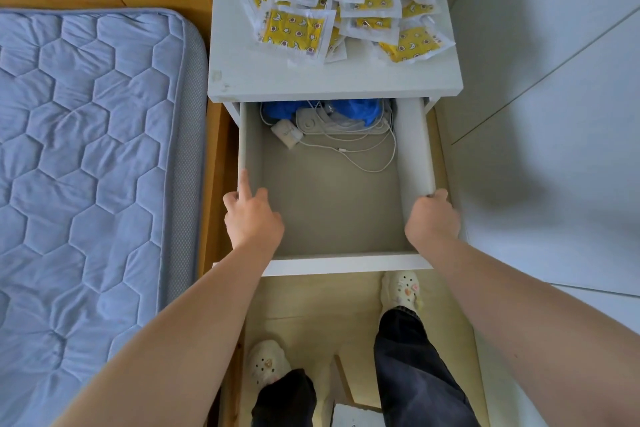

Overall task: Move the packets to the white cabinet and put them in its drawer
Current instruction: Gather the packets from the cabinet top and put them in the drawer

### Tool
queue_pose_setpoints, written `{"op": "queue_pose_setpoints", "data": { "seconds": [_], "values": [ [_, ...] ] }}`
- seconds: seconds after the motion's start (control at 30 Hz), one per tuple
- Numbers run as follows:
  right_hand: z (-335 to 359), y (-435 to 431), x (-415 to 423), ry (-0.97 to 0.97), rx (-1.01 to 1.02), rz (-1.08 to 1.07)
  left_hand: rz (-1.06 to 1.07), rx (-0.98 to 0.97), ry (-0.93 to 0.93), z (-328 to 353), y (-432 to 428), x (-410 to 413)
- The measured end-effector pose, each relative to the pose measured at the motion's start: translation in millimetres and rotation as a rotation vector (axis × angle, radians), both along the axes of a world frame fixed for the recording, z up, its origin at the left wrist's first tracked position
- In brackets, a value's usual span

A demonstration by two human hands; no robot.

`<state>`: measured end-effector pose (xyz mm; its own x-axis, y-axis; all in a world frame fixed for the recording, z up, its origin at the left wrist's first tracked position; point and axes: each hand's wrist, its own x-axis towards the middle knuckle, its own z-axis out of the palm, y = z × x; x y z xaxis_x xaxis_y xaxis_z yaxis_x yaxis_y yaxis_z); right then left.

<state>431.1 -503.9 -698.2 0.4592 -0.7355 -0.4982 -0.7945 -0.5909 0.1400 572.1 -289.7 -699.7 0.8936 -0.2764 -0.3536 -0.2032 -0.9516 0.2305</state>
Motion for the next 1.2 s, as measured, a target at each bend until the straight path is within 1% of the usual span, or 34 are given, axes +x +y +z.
{"op": "queue_pose_setpoints", "data": {
  "seconds": [0.1,0.2,0.33,0.4,0.5,0.6,0.7,0.77,0.87,0.97,1.1,1.2],
  "values": [
    [-0.8,-0.7,-4.7,0.045,-0.028,0.024,0.017,0.0,-0.007,0.9,3.4,-5.0],
    [1.3,1.8,-5.3,0.016,-0.032,-0.003,0.028,0.013,-0.002,1.1,2.8,-10.2],
    [6.0,7.7,6.6,-0.178,0.085,-0.229,0.143,-0.069,0.073,5.1,-2.2,-12.4],
    [8.7,6.6,9.8,-0.211,0.106,-0.297,0.185,-0.064,0.102,6.1,1.2,-7.0],
    [9.5,2.2,8.3,-0.218,0.088,-0.287,0.23,-0.054,0.126,8.2,7.9,-1.9],
    [9.4,-1.1,8.6,-0.21,0.102,-0.275,0.23,-0.055,0.128,9.8,9.6,-3.4],
    [14.7,-2.3,14.3,-0.193,0.108,-0.307,0.218,-0.013,0.106,12.8,6.5,-2.4],
    [22.7,-2.1,21.5,-0.219,0.016,-0.261,0.158,-0.001,0.059,17.1,-0.9,0.7],
    [37.4,-3.2,38.3,-0.416,-0.122,-0.037,-0.015,-0.063,-0.028,28.2,-20.8,10.5],
    [49.7,-10.3,62.5,-0.578,-0.154,0.147,-0.148,-0.175,-0.11,44.6,-48.1,30.0],
    [55.1,-28.7,95.0,-0.717,-0.145,0.234,-0.302,-0.257,-0.247,57.8,-86.6,60.6],
    [50.9,-40.0,120.7,-0.815,-0.16,0.24,-0.341,-0.369,-0.336,56.1,-106.5,83.7]
  ]
}}
